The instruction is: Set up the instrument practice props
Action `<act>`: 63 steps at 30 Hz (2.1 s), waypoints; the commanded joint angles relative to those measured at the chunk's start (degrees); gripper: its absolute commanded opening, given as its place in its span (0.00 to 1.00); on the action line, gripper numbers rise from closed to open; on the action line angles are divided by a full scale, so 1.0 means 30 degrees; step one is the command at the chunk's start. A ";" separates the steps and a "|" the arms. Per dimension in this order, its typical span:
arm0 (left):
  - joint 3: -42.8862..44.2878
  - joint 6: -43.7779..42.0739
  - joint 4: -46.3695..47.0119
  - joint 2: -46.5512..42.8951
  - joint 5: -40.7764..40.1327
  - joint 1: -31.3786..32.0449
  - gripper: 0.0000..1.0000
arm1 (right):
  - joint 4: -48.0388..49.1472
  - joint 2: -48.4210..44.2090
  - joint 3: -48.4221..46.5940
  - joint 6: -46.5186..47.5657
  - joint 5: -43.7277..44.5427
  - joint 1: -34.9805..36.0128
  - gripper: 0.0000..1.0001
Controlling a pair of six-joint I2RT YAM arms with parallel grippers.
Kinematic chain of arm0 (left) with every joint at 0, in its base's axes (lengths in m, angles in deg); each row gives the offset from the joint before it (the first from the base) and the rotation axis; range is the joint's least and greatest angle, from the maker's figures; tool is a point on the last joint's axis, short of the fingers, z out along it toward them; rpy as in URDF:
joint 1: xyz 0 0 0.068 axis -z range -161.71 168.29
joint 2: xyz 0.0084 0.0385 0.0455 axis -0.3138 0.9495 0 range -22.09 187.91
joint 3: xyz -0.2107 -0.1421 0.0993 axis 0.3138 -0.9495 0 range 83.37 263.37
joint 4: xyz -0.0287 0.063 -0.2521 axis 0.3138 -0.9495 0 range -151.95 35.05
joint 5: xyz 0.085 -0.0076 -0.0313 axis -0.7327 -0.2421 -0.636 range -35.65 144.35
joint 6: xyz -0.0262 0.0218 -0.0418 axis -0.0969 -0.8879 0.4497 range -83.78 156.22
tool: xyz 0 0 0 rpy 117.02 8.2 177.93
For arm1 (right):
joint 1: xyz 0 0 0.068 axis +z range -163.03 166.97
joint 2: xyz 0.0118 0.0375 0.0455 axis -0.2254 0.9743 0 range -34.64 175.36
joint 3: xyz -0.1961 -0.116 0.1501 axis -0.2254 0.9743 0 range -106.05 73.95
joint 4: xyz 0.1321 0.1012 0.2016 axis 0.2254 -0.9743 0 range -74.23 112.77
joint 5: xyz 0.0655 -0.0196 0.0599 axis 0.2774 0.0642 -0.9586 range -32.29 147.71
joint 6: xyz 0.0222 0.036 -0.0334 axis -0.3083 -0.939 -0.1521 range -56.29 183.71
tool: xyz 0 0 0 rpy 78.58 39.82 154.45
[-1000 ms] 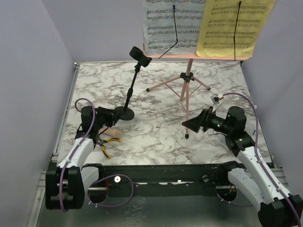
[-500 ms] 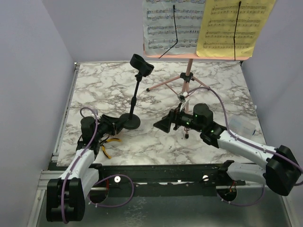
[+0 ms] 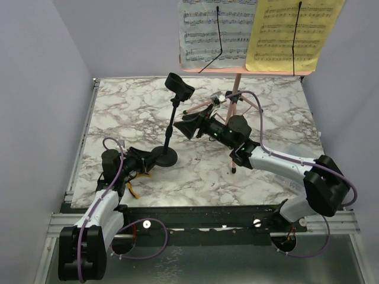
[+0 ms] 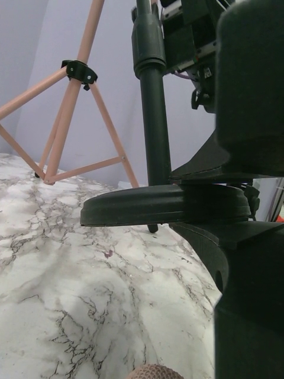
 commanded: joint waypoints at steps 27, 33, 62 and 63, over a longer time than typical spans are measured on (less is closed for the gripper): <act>0.6061 -0.5529 -1.4717 -0.1629 -0.5764 0.0118 0.95 | 0.2261 0.2388 0.0050 0.7678 0.5767 0.1443 0.01; 0.9960 -0.8190 -1.7944 -0.0761 -1.0736 0.0419 0.95 | 0.5794 0.4202 0.0239 0.8654 0.6636 0.2156 0.01; 1.1116 -0.4855 -2.0025 0.8616 -1.5733 -0.0413 0.92 | 0.1797 0.0989 0.4138 0.8513 0.7105 0.4557 0.85; 1.1029 -0.4565 -1.9825 0.8910 -1.5790 -0.0429 0.91 | 0.1295 0.0446 0.4613 0.7993 0.6710 0.4552 0.85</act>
